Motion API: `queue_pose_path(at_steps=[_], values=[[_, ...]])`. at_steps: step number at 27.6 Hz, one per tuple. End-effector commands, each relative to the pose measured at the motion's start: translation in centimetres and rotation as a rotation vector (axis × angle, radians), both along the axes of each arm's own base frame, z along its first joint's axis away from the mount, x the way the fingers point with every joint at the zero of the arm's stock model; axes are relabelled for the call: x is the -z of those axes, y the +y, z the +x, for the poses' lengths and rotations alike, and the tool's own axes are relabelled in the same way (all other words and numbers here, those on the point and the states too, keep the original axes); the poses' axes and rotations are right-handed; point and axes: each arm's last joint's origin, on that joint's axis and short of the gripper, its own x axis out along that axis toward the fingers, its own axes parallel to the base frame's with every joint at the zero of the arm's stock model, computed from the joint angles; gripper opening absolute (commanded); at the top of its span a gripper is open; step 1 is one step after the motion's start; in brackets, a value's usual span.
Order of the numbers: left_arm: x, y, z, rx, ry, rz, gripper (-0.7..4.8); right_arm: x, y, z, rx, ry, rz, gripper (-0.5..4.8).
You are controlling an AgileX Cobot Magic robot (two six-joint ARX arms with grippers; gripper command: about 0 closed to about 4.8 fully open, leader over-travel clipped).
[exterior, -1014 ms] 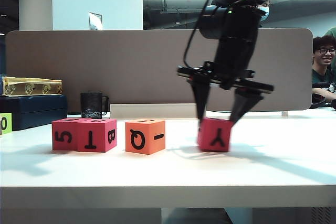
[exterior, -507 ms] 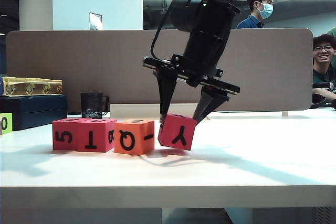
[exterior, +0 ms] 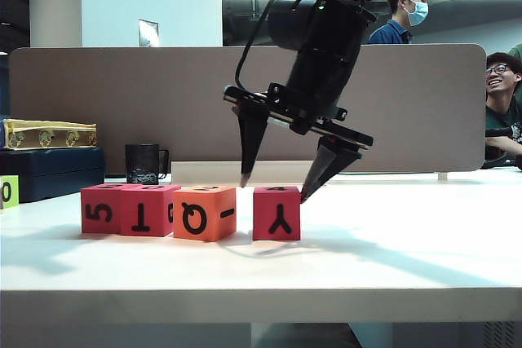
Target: Select the appropriate blocks from the scattered letter blocks on the table and arrange them in a row to spell out "2024".
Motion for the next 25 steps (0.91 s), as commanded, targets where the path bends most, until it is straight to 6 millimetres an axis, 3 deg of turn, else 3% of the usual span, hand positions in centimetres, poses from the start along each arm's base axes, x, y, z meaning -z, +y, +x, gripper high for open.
queue_pose_path(at_steps=[1, 11, 16, 18, 22, 25], values=[[-0.3, 0.1, -0.2, 0.005, -0.014, -0.009, 0.47, -0.4, 0.2, 0.1, -0.004, -0.011, 0.02, 3.8], [-0.3, 0.1, -0.2, 0.004, -0.008, -0.006, 0.47, -2.1, 0.5, 0.6, -0.005, -0.062, 0.046, 3.8], [-0.2, 0.2, -0.3, 0.004, 0.004, 0.003, 0.47, -3.2, -0.7, 1.0, 0.009, -0.101, 0.024, 3.77], [-0.1, 0.2, -0.3, 0.004, 0.008, 0.005, 0.47, -3.3, -1.7, 1.1, 0.019, -0.102, -0.032, 3.27], [-0.1, 0.2, -0.4, 0.005, 0.01, 0.007, 0.47, -2.9, -3.1, 1.0, 0.014, -0.072, -0.141, 1.3], [-0.1, 0.2, -0.3, 0.005, 0.01, 0.007, 0.47, -2.7, -3.3, 0.9, 0.008, -0.055, -0.162, 0.93]])
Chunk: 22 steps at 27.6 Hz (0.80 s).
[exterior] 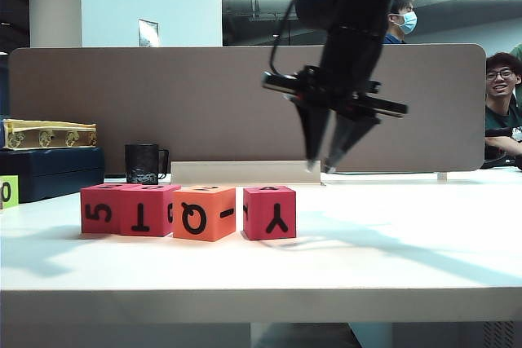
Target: Select the appropriate blocks from the scattered letter blocks on the table and arrange them in a row to spell out "2024".
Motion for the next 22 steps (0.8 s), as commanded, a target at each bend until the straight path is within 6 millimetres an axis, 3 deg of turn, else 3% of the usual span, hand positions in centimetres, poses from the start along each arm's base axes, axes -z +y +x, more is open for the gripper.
queue_pose_path(at_steps=[1, 4, 9, 22], values=[[-0.3, 0.1, -0.2, 0.005, -0.015, -0.008, 0.47, 0.1, 0.1, -0.2, -0.02, 0.01, -0.024, 0.79], [-0.3, 0.1, -0.2, 0.006, -0.016, -0.008, 0.47, 0.2, 0.3, -0.3, -0.041, 0.007, -0.024, 0.27], [-0.3, 0.1, -0.2, 0.008, -0.017, -0.007, 0.47, 0.4, 0.8, -0.4, -0.059, 0.007, -0.021, -0.05], [-0.4, 0.1, -0.1, 0.019, -0.034, -0.004, 0.47, 2.8, 3.1, -0.6, -0.131, 0.084, 0.038, -0.05]])
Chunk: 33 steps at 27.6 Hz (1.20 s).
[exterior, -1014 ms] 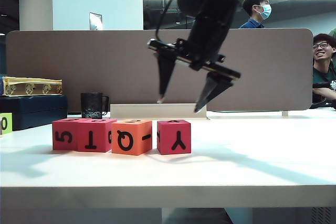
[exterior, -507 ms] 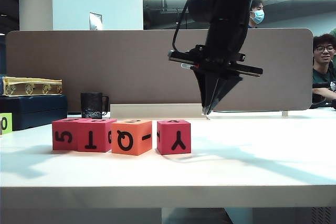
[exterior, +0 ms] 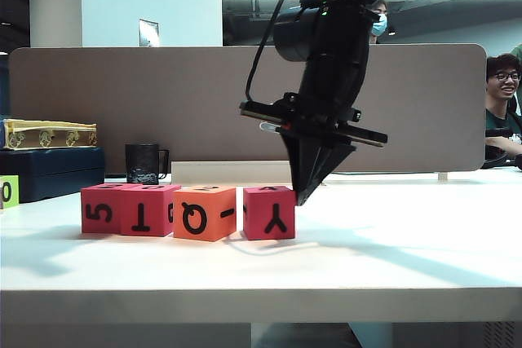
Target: Select the appropriate blocks from the scattered letter blocks on the table and arrange them in a row to spell out "2024".
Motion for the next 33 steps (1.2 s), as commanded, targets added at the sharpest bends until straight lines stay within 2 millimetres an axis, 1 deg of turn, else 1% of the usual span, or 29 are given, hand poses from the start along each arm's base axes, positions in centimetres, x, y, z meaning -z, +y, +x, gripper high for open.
queue_pose_path(at_steps=[1, 9, 18, 21, 23, 26, 29, 30, 31, 33], values=[[-0.3, 0.1, -0.1, 0.006, -0.019, -0.01, 0.47, -0.2, 0.8, -0.1, -0.024, -0.02, 0.041, -0.04], [-0.3, 0.1, -0.1, 0.006, -0.018, -0.01, 0.47, -0.3, 2.3, -0.4, -0.059, -0.053, 0.102, -0.05], [-0.3, 0.1, -0.2, 0.008, -0.016, -0.006, 0.47, -0.3, 2.7, -0.1, -0.066, -0.082, 0.132, -0.05], [-0.3, 0.1, -0.2, 0.01, -0.017, -0.003, 0.47, -0.3, 2.6, -0.1, -0.056, -0.095, 0.107, -0.05], [-0.3, 0.1, -0.2, 0.007, -0.019, -0.001, 0.47, -0.7, 2.2, -0.2, -0.039, -0.125, 0.048, -0.05], [-0.3, 0.2, -0.1, -0.012, -0.03, 0.026, 0.46, -1.5, 2.1, -0.5, -0.061, -0.141, 0.052, -0.05], [-0.2, 0.4, -0.1, -0.039, -0.048, 0.075, 0.41, -2.4, 2.2, -1.1, -0.077, -0.142, 0.069, -0.05], [-0.2, 0.4, -0.1, -0.049, -0.053, 0.087, 0.17, -2.5, 2.3, -1.2, -0.087, -0.134, 0.086, -0.05], [-0.2, 0.5, -0.1, -0.055, -0.059, 0.095, 0.1, -2.6, 2.4, -1.4, -0.097, -0.124, 0.107, -0.05], [-0.4, 0.6, -0.3, -0.057, -0.078, 0.111, 0.1, -2.7, 3.0, -1.8, -0.125, -0.104, 0.142, -0.05]])
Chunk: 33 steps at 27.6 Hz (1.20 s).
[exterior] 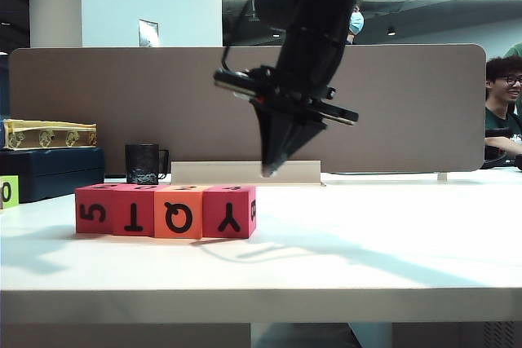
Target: Select the appropriate blocks from the scattered letter blocks on the table and arrange them in a row to spell out "2024".
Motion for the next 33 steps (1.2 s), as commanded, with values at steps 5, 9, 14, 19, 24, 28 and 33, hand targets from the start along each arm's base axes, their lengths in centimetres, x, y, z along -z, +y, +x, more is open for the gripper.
queue_pose_path(at_steps=[5, 9, 14, 19, 24, 28, 33], values=[[-0.8, 0.7, -0.8, -0.021, -0.066, 0.04, -0.06, -0.2, 2.4, -1.8, -0.113, 0.006, 0.037, -0.05], [-1.1, 1.1, -1.1, -0.032, -0.081, 0.044, -0.06, 0.2, 3.5, -2.4, -0.136, -0.009, 0.019, -0.05], [-1.4, 1.4, -1.6, -0.033, -0.094, 0.036, -0.06, 1.2, 4.2, -2.6, -0.15, 0.009, 0.002, -0.05], [-1.5, 1.5, -1.7, -0.048, -0.103, 0.049, -0.06, 2.0, 5.6, -3.0, -0.18, -0.012, 0.016, -0.05], [-1.9, 2.0, -2.2, -0.094, -0.145, 0.078, -0.06, 1.8, 6.6, -3.4, -0.2, -0.058, 0.048, -0.05], [-2.3, 2.5, -2.8, -0.103, -0.162, 0.063, -0.06, 1.9, 7.1, -3.3, -0.203, -0.084, 0.069, -0.05], [-2.7, 4.0, -3.0, -0.175, -0.165, 0.021, -0.06, 2.5, 7.4, -3.0, -0.201, -0.092, 0.068, -0.04]])
